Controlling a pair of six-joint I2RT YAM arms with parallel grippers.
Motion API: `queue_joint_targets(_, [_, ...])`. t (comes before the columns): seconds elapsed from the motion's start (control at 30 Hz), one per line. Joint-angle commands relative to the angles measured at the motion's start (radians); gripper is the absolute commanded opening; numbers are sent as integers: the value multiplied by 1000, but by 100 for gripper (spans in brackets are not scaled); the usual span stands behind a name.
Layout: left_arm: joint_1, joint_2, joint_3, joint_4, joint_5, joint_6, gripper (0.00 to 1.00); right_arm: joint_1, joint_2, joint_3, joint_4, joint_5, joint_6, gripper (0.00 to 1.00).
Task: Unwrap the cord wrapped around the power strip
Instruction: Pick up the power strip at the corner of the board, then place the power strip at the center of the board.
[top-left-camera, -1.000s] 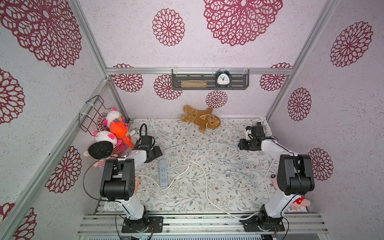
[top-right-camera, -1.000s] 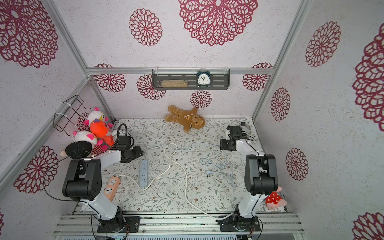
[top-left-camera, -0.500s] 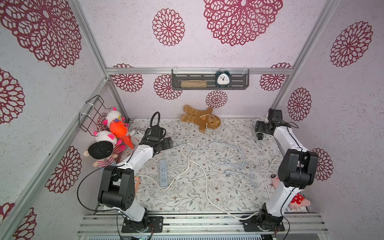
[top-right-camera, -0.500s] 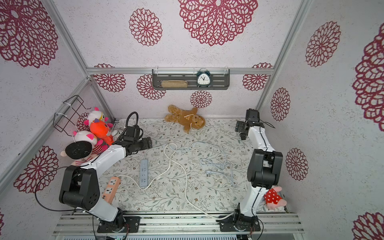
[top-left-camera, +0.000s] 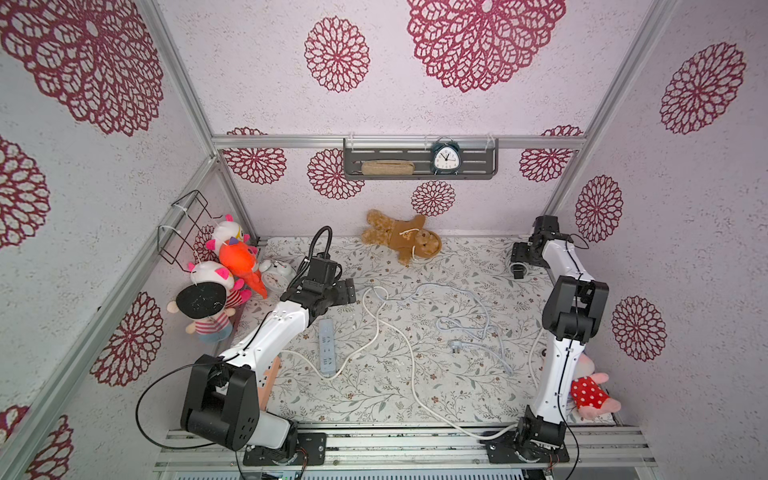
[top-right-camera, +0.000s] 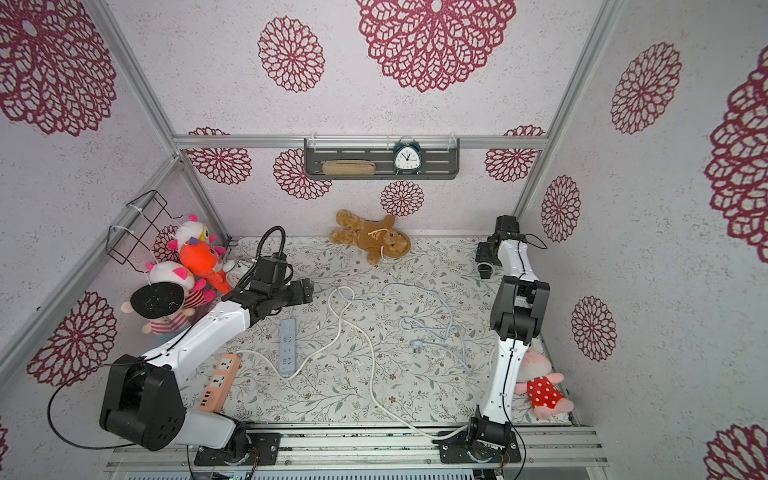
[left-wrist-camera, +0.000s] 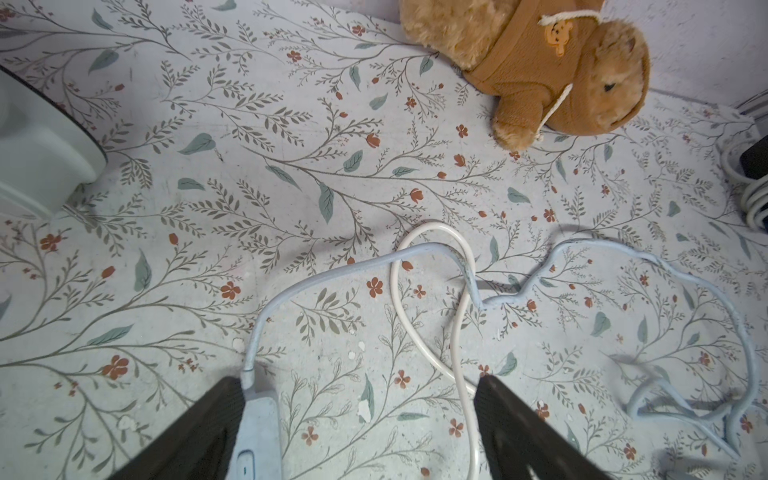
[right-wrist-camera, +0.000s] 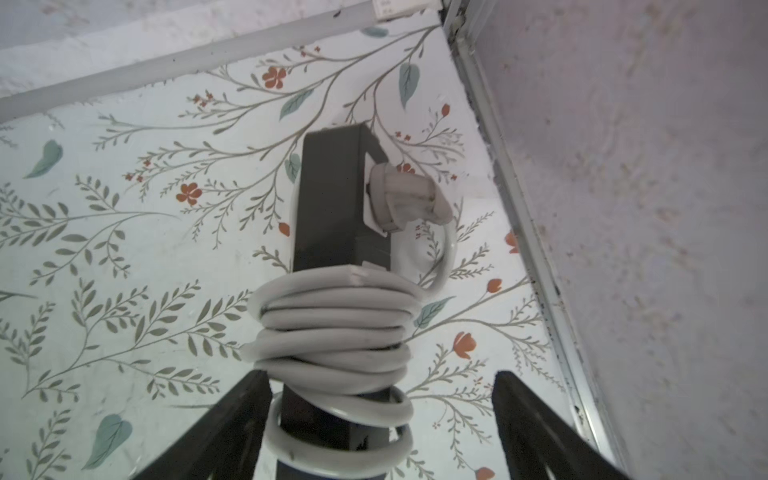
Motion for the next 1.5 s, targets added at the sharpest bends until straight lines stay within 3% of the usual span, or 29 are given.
queue_joint_targets(0.0, [-7, -29, -5, -5, -1, -27, 91, 2, 40, 23, -38, -52, 18, 86])
queue_joint_targets(0.13, [-16, -34, -7, 0, 2, -41, 91, 4, 63, 22, -29, -104, 42, 83])
queue_joint_targets(0.3, [-27, -19, 4, 0, -3, -43, 91, 4, 64, 23, -10, -116, 65, 72])
queue_joint_targets(0.53, [-44, 4, 11, 28, 6, -20, 91, 4, -5, -14, -28, -158, 71, 46])
queue_joint_targets(0.73, [-44, 29, 55, 31, 37, -25, 91, 23, -215, -203, 35, -136, 61, 19])
queue_joint_targets(0.97, [-44, 12, 71, 32, 36, -46, 91, 149, -496, -417, 67, -104, 61, 16])
queue_joint_targets(1.2, [-45, -18, 22, 58, 41, -102, 89, 431, -736, -730, 179, -38, 177, 14])
queue_joint_targets(1.33, [-43, -27, -6, 68, 28, -107, 88, 568, -769, -866, 247, -28, 282, 15])
queue_joint_targets(1.47, [-43, -10, -9, 82, 37, -110, 88, 649, -712, -909, 288, -12, 335, 16])
